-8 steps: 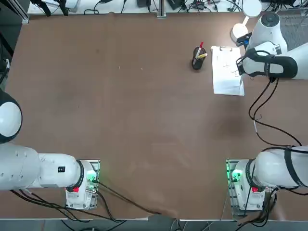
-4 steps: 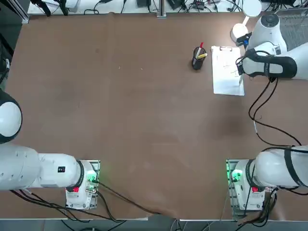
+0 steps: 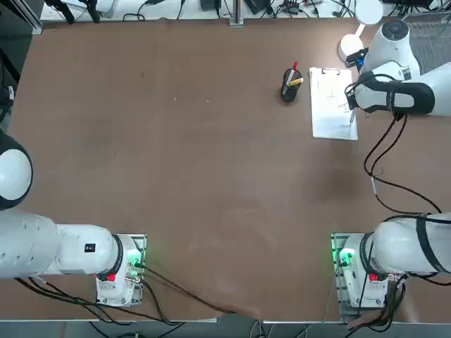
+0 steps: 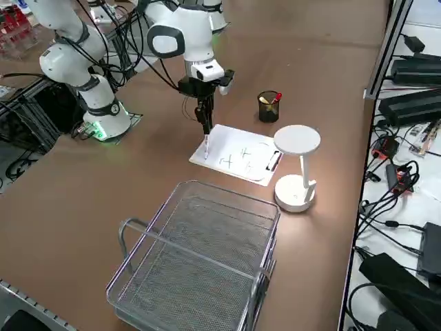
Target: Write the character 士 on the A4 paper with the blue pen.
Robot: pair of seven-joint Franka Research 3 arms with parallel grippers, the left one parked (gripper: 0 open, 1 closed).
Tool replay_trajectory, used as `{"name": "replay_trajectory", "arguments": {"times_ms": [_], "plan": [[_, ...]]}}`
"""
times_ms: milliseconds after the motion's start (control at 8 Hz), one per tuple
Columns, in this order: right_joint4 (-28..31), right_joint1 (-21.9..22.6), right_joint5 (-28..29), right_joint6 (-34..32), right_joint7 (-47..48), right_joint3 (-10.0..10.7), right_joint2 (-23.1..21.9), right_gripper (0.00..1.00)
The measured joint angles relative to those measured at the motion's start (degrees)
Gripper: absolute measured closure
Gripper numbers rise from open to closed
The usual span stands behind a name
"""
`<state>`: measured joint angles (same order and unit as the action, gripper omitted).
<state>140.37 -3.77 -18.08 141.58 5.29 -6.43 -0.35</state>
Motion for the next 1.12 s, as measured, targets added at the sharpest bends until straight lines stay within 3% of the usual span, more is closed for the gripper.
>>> {"name": "replay_trajectory", "arguments": {"times_ms": [375,1125], "plan": [[0.0,0.0,0.0,0.0,2.5,-0.5,0.0,0.81],[0.0,0.1,0.0,0.2,7.3,-3.9,0.1,0.81]]}}
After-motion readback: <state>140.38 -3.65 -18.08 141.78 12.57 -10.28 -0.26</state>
